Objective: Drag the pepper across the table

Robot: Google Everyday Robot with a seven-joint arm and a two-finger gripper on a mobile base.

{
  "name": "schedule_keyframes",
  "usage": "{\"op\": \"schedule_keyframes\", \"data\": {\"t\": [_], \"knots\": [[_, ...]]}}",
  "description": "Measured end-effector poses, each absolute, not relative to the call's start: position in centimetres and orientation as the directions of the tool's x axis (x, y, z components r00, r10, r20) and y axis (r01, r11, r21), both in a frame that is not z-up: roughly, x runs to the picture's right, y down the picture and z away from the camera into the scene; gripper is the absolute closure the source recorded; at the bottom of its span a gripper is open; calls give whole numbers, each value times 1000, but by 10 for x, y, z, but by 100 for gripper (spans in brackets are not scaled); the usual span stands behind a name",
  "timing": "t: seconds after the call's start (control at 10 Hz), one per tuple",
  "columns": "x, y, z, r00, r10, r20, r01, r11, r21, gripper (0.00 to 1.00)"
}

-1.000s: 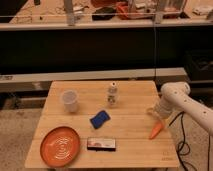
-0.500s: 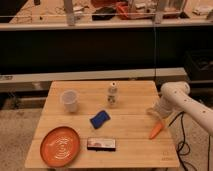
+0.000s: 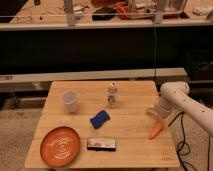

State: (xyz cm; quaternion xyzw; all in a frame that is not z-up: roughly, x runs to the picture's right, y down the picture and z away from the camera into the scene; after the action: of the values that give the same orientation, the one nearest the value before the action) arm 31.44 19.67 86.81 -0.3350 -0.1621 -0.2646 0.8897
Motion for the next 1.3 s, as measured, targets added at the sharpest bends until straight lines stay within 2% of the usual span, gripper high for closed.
{"op": "schedule_keyframes", "data": {"t": [1.3], "knots": [[305, 192, 876, 789, -373, 489, 603, 625, -496, 20]]}}
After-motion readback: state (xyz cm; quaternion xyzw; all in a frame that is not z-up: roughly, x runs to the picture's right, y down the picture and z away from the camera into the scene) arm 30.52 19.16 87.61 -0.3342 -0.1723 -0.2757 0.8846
